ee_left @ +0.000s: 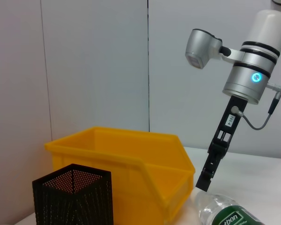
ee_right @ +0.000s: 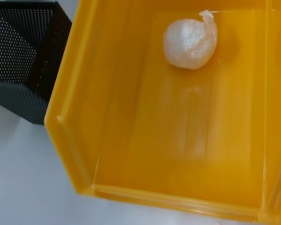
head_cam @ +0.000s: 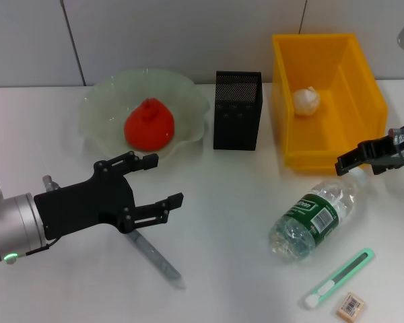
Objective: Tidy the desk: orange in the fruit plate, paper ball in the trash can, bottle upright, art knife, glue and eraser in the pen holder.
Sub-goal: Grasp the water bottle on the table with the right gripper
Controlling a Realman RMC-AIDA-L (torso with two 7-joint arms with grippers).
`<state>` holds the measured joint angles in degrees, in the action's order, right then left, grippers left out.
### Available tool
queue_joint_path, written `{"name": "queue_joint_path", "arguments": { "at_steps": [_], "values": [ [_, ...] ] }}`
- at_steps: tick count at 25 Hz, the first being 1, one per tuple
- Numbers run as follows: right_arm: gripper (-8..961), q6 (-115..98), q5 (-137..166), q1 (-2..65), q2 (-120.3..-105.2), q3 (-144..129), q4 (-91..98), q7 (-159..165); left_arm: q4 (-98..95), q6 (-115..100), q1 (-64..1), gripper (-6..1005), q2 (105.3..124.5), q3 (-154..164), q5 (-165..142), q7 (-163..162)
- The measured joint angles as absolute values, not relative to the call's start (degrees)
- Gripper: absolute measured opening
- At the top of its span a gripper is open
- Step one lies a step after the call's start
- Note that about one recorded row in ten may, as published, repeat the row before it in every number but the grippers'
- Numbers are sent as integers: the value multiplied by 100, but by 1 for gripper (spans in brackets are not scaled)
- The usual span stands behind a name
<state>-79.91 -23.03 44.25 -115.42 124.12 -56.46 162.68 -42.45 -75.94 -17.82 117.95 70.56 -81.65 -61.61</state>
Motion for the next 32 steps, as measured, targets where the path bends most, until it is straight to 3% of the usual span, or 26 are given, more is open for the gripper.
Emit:
{"name": "queue_joint_path", "arguments": {
  "at_steps": [19, 28, 32],
  "values": [
    [778, -8773, -1872, 4357, -11378, 12341, -6467, 14638, -4245, -7594, -1767, 828, 11795, 7058, -8165, -6161],
    [778, -8922, -1825, 4401, -11382, 12076, -6596, 13458, -4245, -7654, -1714, 828, 11804, 7057, -8164, -6169],
    [778, -8901, -1544, 4365, -11475, 11391, -6804, 12613, -4245, -7656, -1695, 828, 11804, 7057, -8161, -6170]
  ]
}}
